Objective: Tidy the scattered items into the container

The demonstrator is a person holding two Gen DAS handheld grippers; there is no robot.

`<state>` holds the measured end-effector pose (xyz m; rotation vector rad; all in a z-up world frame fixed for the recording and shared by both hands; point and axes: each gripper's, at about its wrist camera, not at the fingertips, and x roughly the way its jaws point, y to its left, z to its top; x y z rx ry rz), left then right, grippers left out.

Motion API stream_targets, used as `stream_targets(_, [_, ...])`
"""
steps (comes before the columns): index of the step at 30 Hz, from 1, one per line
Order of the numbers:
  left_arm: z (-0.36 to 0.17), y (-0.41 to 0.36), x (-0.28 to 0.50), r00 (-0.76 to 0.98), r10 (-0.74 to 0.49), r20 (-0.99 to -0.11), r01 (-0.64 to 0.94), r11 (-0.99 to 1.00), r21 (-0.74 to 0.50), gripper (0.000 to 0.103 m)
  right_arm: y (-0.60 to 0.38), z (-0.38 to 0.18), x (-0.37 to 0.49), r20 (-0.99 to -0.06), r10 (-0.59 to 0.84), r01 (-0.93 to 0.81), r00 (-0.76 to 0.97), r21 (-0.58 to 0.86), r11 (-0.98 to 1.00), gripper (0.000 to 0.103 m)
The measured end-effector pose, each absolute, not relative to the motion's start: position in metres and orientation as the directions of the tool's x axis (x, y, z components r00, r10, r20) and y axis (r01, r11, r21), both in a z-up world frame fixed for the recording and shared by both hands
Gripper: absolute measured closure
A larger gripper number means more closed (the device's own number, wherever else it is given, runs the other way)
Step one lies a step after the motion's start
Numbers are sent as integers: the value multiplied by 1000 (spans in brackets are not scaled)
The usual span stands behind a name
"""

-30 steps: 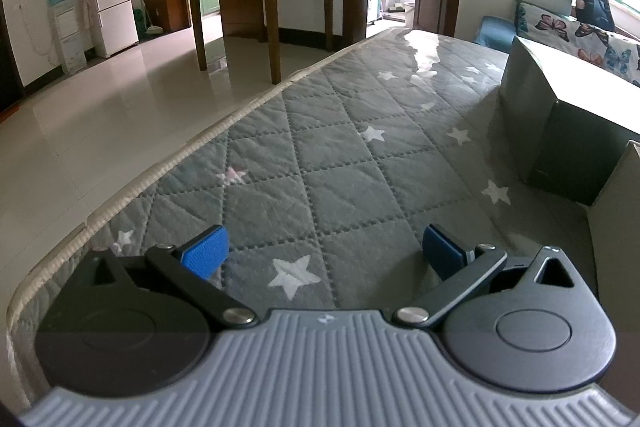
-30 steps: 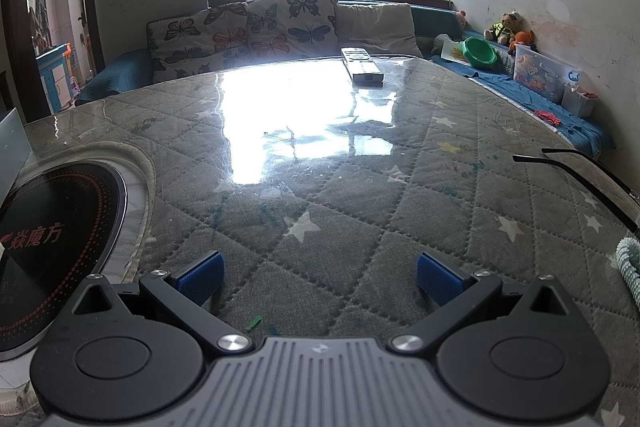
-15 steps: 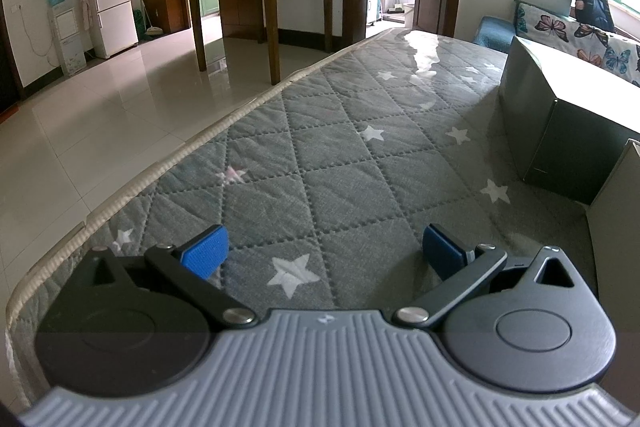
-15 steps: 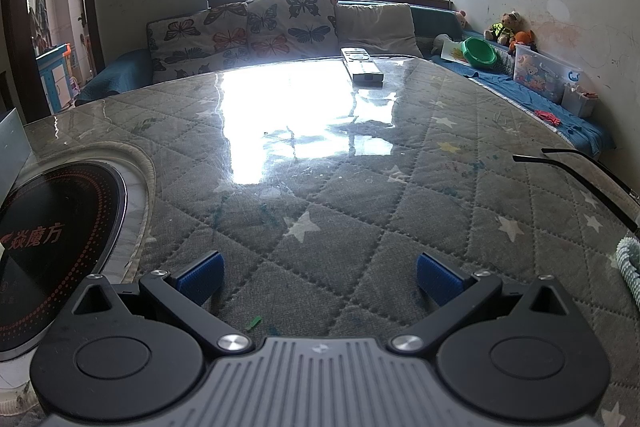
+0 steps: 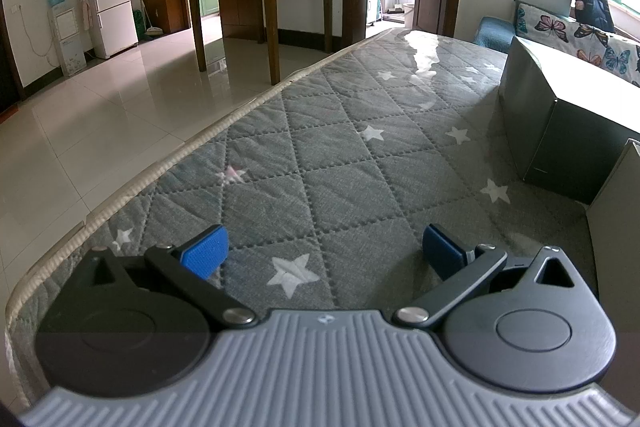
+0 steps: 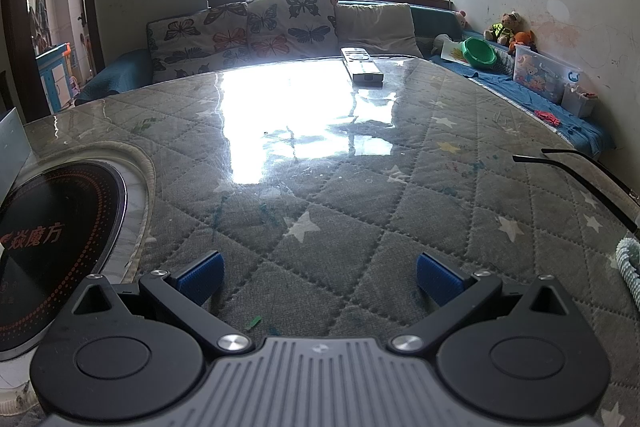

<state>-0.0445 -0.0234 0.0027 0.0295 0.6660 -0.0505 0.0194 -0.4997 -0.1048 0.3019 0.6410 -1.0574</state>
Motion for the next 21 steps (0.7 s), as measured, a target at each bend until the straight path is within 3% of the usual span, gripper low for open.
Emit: stream_targets(21, [2,-24,-47,785,-38,-618,56,998,11,0,-499,-105,19,-620,-712,881,329,-69,467,0])
